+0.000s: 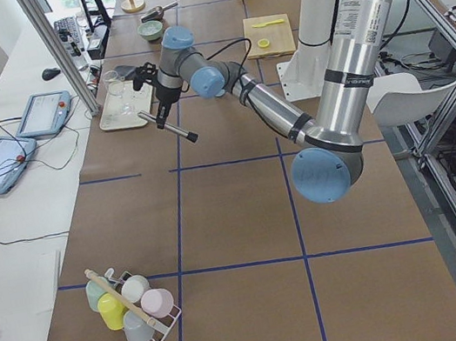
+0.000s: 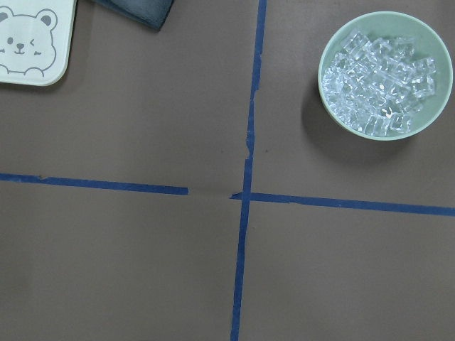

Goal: Squeeze lemon into cup
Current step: 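Lift the steel cylinder upright with the left gripper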

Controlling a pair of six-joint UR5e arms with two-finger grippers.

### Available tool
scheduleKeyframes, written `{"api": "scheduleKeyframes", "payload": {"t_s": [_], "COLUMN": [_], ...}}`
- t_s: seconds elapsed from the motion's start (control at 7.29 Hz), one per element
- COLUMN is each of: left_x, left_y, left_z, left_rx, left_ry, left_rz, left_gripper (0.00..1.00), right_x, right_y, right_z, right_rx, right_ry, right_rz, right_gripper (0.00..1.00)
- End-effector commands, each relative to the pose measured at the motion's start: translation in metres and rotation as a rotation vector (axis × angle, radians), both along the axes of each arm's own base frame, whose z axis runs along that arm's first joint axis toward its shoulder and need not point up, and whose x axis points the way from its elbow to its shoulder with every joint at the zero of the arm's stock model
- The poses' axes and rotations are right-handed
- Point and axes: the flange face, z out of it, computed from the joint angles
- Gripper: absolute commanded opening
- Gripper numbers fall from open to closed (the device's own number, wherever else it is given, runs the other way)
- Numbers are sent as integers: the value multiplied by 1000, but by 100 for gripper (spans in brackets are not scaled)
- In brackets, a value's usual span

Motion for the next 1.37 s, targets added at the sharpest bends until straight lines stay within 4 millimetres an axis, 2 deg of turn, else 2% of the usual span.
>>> {"api": "scheduleKeyframes", "payload": {"t_s": [0.0, 0.14, 0.27, 0.41, 0.55, 0.69, 0.82, 0.96, 1.24], "left_x": [20, 28, 28, 23, 19, 19, 30, 46, 91], "left_y": [13, 17, 19, 22, 26, 30, 42, 54, 84], "left_z": [-56, -73, -95, -111, -119, -126, -134, -135, -138], "left_rx": [90, 108, 168, 262, 326, 357, 413, 420, 453], "left_ry": [57, 87, 116, 176, 229, 244, 288, 371, 438], "left_rz": [30, 37, 39, 35, 28, 11, -20, -109, -246], "left_gripper": [0, 0, 0, 0, 0, 0, 0, 0, 0], "right_x": [3, 4, 12, 36, 60, 85, 110, 141, 198], "right_y": [2, 1, 3, 2, 3, 3, 4, 7, 12], "right_z": [10, 11, 22, 35, 53, 83, 109, 140, 205], "right_rx": [-13, -14, -31, -27, -23, -23, -22, -25, -13], "right_ry": [10, 13, 19, 21, 18, 21, 5, -13, -20], "right_rz": [4, 8, 16, 24, 15, -5, -24, -33, -56], "right_gripper": [100, 100, 100, 100, 100, 100, 100, 100, 100]}}
